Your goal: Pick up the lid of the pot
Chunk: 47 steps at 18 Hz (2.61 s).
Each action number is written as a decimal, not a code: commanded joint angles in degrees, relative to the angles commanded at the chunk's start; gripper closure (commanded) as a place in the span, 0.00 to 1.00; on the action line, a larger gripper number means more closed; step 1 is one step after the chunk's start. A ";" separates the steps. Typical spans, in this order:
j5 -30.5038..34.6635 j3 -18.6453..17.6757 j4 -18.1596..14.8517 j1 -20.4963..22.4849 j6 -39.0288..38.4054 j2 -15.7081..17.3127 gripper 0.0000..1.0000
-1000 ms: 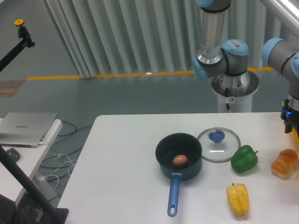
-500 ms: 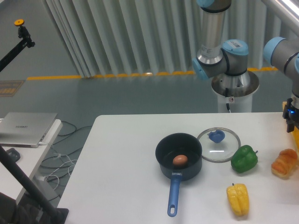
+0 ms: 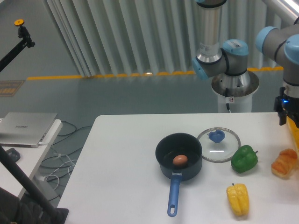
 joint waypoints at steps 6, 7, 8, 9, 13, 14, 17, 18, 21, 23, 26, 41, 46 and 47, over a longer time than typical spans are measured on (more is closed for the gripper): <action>-0.18 -4.31 0.17 -6.76 -12.58 3.34 0.00; -0.18 -4.48 0.09 -7.81 -15.04 3.61 0.00; -0.18 -4.92 0.09 -8.96 -17.58 3.87 0.00; -0.09 -5.01 0.09 -10.10 -19.52 3.87 0.00; 0.17 -7.29 0.17 -15.37 -24.18 4.40 0.00; 0.26 -7.99 0.35 -16.51 -25.94 4.31 0.00; 0.78 -9.58 0.35 -19.51 -26.84 4.14 0.00; 0.87 -10.28 0.18 -20.12 -27.01 4.31 0.00; 3.41 -12.91 0.09 -22.58 -26.49 5.28 0.01; 4.12 -14.15 -0.17 -22.85 -26.14 5.72 0.04; 4.30 -15.47 -1.05 -22.94 -23.86 6.60 0.04; 4.30 -17.76 2.46 -23.65 -23.85 3.35 0.04; 4.30 -17.67 3.51 -23.47 -23.15 2.82 0.04; 4.30 -17.67 3.51 -23.21 -22.97 2.82 0.04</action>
